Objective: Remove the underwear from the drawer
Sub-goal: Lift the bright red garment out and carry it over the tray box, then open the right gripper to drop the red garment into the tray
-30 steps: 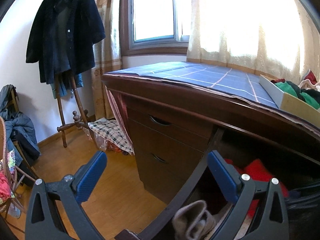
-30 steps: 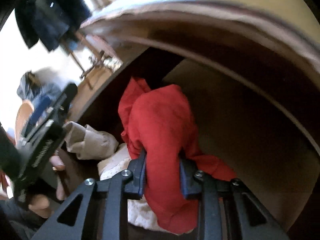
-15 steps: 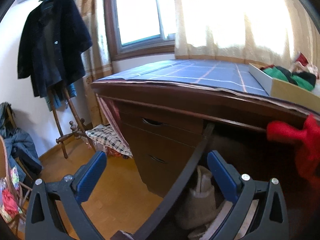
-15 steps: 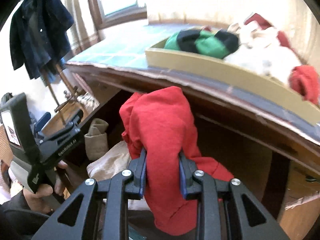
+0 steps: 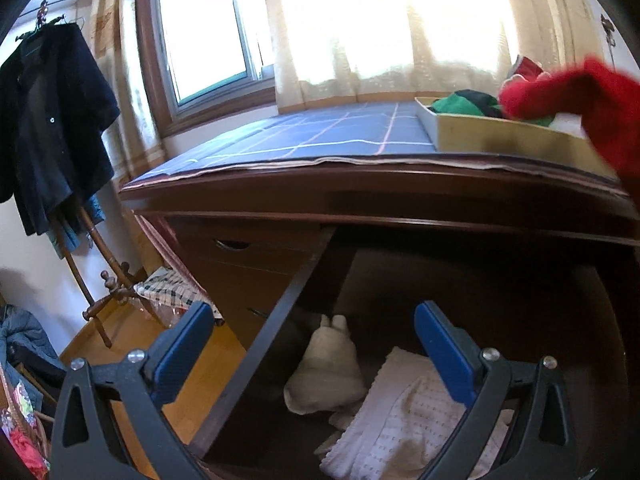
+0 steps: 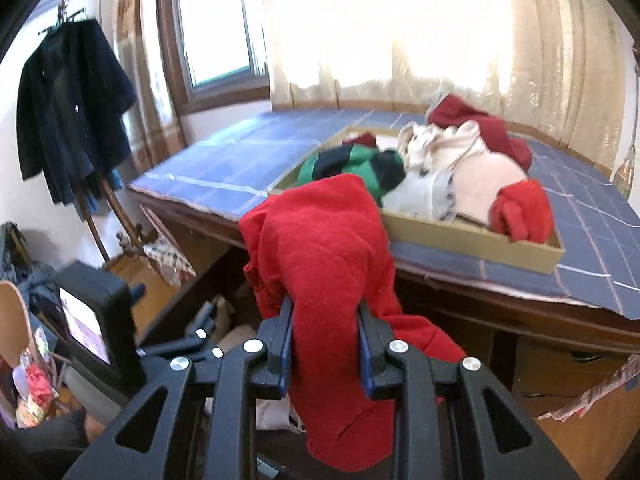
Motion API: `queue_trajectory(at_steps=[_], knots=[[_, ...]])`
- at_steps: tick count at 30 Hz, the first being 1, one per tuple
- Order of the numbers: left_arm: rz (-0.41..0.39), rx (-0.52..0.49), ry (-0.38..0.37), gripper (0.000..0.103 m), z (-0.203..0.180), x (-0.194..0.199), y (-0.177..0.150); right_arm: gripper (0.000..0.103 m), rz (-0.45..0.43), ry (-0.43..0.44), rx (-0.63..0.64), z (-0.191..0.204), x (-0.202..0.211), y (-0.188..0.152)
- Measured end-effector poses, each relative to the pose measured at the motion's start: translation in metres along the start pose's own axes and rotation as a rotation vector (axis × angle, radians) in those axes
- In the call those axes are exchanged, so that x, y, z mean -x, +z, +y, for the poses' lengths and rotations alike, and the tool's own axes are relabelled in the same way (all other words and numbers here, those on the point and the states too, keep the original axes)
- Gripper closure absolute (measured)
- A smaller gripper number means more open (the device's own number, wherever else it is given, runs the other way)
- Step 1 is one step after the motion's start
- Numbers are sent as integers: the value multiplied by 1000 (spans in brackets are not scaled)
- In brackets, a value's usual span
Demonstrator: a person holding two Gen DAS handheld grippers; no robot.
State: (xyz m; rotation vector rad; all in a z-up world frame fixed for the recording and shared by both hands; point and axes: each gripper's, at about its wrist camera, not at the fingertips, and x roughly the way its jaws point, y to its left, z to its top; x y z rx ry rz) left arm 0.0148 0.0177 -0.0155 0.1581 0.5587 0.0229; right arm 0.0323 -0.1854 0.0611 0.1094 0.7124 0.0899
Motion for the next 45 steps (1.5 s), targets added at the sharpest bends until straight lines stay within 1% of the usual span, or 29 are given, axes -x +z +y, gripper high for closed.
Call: queue_trajectory(at_steps=[4, 9, 15, 18, 22, 25, 28, 30, 33, 35, 37, 45], knots=[[-6, 18, -11, 1, 3, 1, 0, 75, -45, -1, -5, -1, 15, 17], [-33, 3, -7, 1, 2, 4, -3, 75, -98, -42, 16, -4, 22, 53], [-43, 19, -26, 1, 4, 5, -3, 75, -132, -65, 11, -15, 5, 104], [-52, 12, -25, 1, 4, 5, -3, 75, -142, -110, 19, -20, -15, 129], [-69, 10, -31, 1, 4, 7, -4, 75, -119, -140, -18, -35, -53, 157], [-74, 6, -33, 1, 4, 7, -4, 75, -95, -157, -78, -51, -82, 179], [-79, 1, -38, 1, 3, 8, -4, 75, -57, -178, -102, -61, -112, 198], [-79, 4, -43, 1, 4, 7, -4, 75, -11, -187, -102, -64, -134, 207], [-79, 9, -47, 1, 5, 7, -4, 75, 51, -202, -111, -64, -161, 210], [-81, 9, -48, 1, 5, 8, -4, 75, 75, -234, -91, -62, -178, 211], [-82, 10, -50, 1, 5, 8, -3, 75, 95, -252, -91, -60, -192, 212], [-83, 7, -47, 1, 5, 7, -3, 75, 147, -305, -78, -62, -227, 207]])
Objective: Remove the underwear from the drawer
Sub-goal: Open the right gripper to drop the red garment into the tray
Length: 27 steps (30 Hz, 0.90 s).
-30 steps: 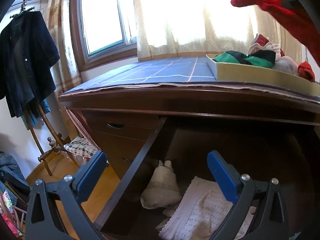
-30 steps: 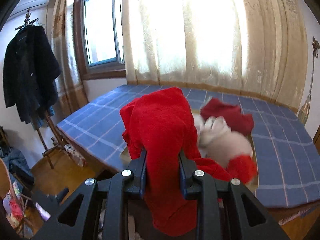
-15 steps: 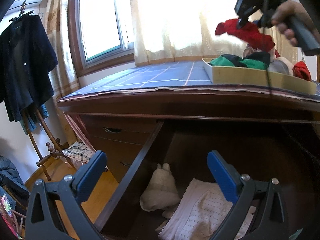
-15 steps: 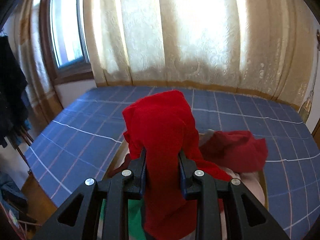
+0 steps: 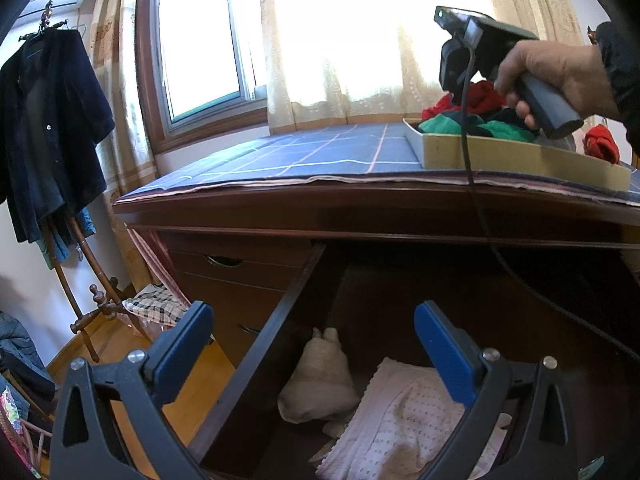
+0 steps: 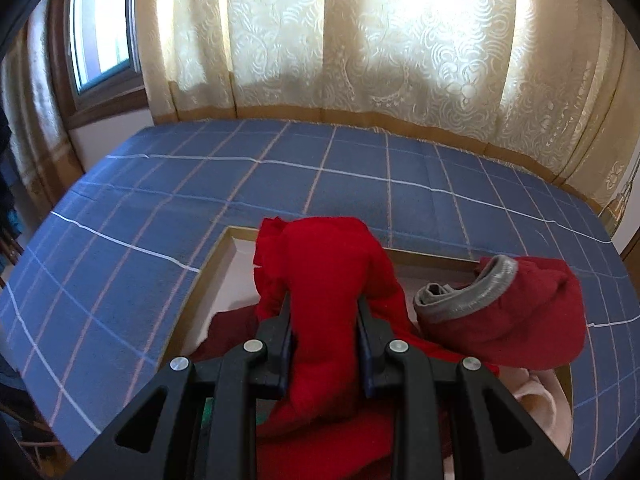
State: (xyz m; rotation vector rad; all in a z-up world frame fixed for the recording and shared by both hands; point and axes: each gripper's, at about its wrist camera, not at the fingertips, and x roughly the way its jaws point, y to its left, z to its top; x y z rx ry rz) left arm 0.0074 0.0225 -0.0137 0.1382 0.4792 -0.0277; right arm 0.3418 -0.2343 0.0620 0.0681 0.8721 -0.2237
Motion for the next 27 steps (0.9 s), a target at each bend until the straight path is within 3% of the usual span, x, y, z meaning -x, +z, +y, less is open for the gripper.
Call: queue_trajectory(at_steps=[7, 12, 14, 16, 18, 21, 27], knots=[[6, -2, 10, 1, -2, -1, 0, 74, 29, -25, 28, 3, -11, -2], [10, -4, 5, 1, -2, -2, 1, 65, 5, -3, 27, 0, -2, -4], [6, -8, 7, 1, -2, -3, 1, 60, -33, 8, 43, 2, 13, -9], [1, -16, 12, 1, -3, -2, 0, 42, -75, 36, 50, 3, 31, -15], [-4, -19, 17, 1, -4, -2, -1, 36, -142, 48, 87, 9, 58, -28], [0, -16, 20, 1, -3, -2, -1, 36, -213, 51, 149, 16, 95, -52], [2, -19, 27, 1, -4, -3, -1, 36, -245, 129, 168, 9, 144, -112]])
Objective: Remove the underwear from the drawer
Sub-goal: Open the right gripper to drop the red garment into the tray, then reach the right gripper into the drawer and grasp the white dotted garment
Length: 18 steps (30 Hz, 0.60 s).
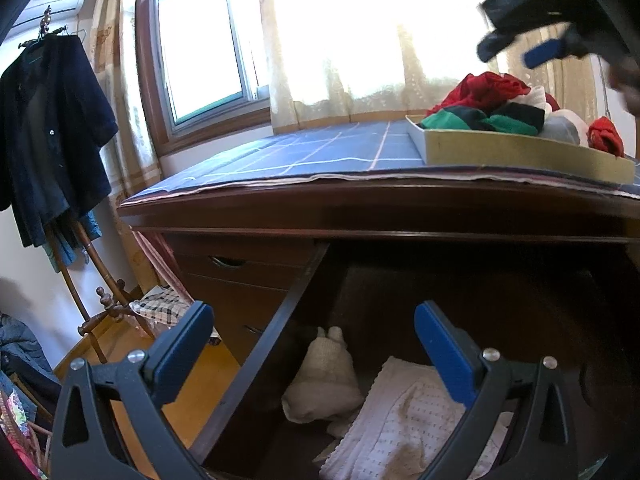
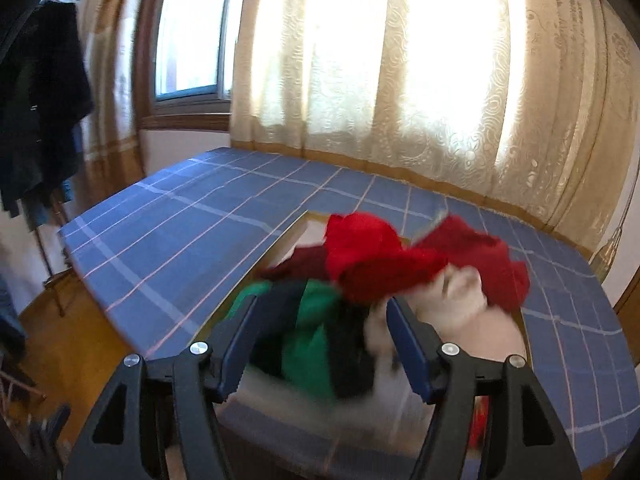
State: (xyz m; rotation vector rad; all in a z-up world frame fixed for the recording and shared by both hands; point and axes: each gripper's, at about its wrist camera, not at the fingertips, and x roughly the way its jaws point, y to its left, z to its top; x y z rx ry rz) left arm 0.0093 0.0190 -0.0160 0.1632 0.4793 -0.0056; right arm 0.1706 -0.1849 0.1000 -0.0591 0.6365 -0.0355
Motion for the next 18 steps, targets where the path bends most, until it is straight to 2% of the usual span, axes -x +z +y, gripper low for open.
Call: queue_trajectory(at_steps=[4, 10, 13, 18], knots=[[1, 4, 1, 1, -1, 0, 0, 36, -6, 29, 6, -3, 31, -29], [16, 7, 1, 1, 0, -2, 0, 36, 18, 6, 40, -7, 60, -71], [26, 10, -7, 1, 1, -3, 0, 36, 50, 21, 19, -14, 66, -91], [49, 10, -23, 1, 3, -4, 2, 36, 145, 107, -64, -24, 61, -132]])
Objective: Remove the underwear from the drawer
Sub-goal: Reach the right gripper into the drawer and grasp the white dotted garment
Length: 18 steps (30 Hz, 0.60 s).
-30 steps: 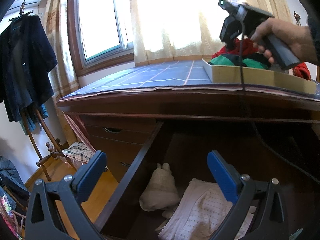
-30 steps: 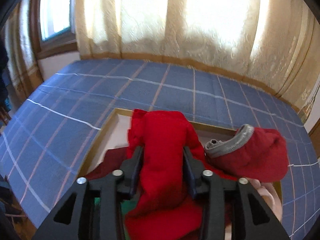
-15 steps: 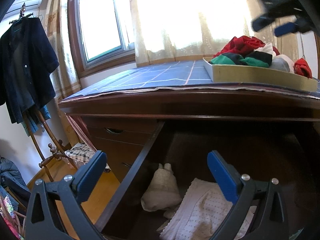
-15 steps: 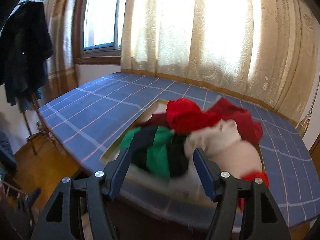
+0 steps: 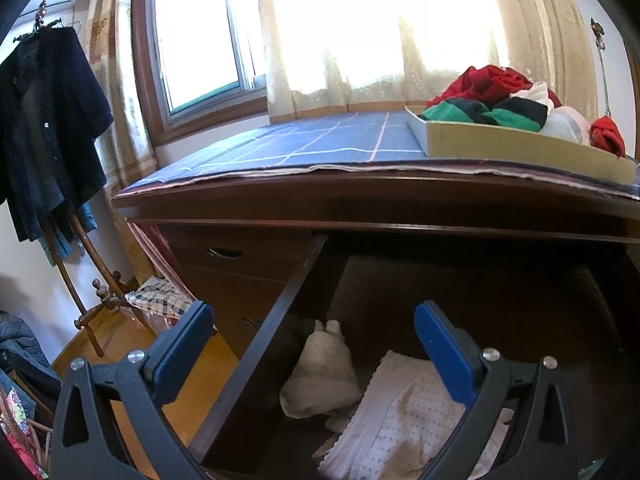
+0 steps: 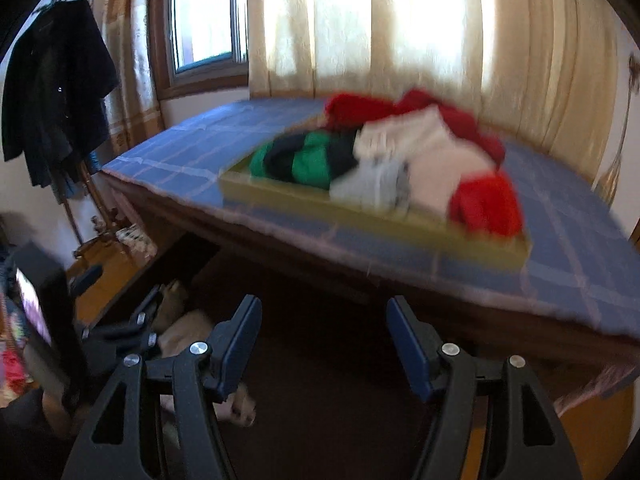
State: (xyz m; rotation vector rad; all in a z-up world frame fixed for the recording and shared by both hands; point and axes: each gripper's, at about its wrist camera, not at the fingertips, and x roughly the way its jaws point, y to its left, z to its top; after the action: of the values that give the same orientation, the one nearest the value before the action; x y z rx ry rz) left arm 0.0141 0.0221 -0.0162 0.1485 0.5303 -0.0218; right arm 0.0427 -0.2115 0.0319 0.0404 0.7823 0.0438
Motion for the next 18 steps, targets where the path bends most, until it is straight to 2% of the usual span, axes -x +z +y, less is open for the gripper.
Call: queue_trajectory(at_steps=[3, 8, 12, 15, 18], knots=[[21, 11, -10, 1, 5, -2, 2, 36, 80, 67, 4, 6, -13, -20], [5, 31, 107, 1, 26, -6, 4, 36, 232, 224, 64, 31, -42, -36], [-7, 45, 149, 1, 41, -10, 2, 36, 356, 330, 58, 55, -72, -39], [-10, 75, 157, 1, 49, -13, 2, 36, 415, 371, 58, 76, -92, -40], [7, 133, 136, 1, 57, -16, 2, 36, 488, 365, 52, 94, -116, -43]])
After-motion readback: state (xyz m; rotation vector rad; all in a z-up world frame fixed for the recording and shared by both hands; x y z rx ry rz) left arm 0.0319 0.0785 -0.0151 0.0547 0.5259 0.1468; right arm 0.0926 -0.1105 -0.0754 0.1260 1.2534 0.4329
